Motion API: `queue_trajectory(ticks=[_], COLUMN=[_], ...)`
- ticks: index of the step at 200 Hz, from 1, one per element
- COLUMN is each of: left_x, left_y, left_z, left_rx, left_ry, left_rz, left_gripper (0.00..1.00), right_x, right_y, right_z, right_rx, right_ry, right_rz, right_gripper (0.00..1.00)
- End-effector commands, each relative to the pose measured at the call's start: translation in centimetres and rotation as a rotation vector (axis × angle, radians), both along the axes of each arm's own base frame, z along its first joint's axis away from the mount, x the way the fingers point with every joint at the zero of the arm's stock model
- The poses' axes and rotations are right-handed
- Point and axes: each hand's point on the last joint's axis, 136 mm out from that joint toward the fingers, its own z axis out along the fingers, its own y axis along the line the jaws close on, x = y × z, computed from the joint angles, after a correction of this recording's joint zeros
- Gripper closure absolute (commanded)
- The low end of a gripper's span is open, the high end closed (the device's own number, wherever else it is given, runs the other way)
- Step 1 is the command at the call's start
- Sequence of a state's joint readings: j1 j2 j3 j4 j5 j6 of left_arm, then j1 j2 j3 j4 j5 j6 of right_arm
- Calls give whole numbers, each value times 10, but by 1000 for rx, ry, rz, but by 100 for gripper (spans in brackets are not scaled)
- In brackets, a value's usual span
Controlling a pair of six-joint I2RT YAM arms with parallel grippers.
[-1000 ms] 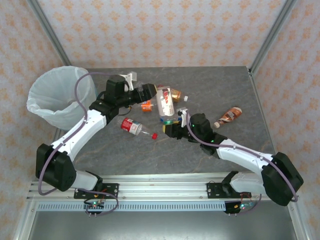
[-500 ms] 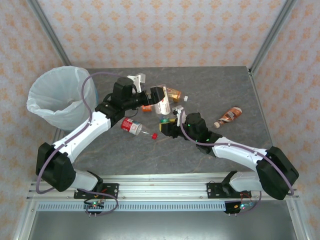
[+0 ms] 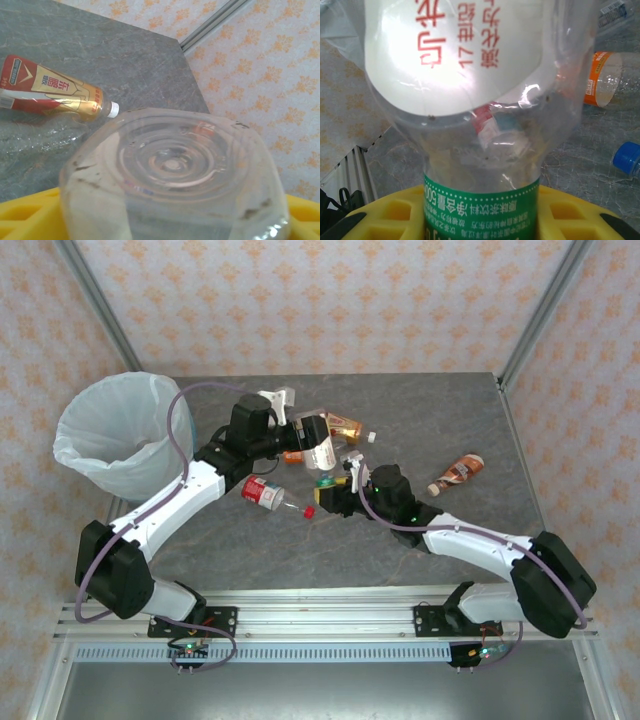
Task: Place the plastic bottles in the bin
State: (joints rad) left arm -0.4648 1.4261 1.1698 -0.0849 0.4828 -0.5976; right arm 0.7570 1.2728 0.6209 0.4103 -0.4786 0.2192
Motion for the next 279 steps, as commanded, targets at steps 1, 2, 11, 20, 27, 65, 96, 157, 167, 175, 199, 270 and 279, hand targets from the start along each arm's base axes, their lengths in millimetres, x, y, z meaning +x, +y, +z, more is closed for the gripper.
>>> queue_trajectory(ticks=[1, 2, 11, 20, 27, 65, 96, 157, 167, 175, 199, 270, 279], left_x=[3, 3, 2, 1, 1, 1, 5, 10, 12, 13, 15, 14, 12], left_y=[-3, -3, -3, -4, -4, -3, 2, 10, 15, 19, 31, 67, 73], left_z=[7, 7, 8, 8, 9, 11, 10, 14, 14, 14, 17, 23, 25], left_rx=[9, 9, 10, 10, 11, 22, 26, 29, 45, 59, 98, 216, 230], left_ry=[-32, -33, -36, -40, -45, -59, -52, -50, -50, -51, -67, -102, -108], left_rz=[-17, -16, -23, -29, -34, -28, 11, 69, 94, 113, 172, 314, 329], left_gripper=[27, 27, 31, 35, 37, 45, 44, 44, 44, 44, 44, 44, 44], right_x=[3, 3, 3, 3, 3, 5, 8, 11, 10, 11, 9, 41, 44], right_y=[12, 12, 12, 13, 13, 12, 6, -10, -14, -16, -27, -89, -97], right_z=[38, 39, 39, 40, 40, 43, 43, 33, 35, 31, 41, 34, 28], right_rx=[78, 79, 82, 87, 89, 99, 97, 43, 34, 18, 6, -43, -57], right_ry=[-101, -102, -104, -104, -103, -100, -113, -111, -120, -120, -167, -189, -175], right_rz=[34, 33, 34, 36, 37, 21, -15, -93, -100, -105, -138, -532, -582], right_gripper=[99, 99, 99, 99, 98, 83, 60, 32, 28, 25, 15, 1, 1])
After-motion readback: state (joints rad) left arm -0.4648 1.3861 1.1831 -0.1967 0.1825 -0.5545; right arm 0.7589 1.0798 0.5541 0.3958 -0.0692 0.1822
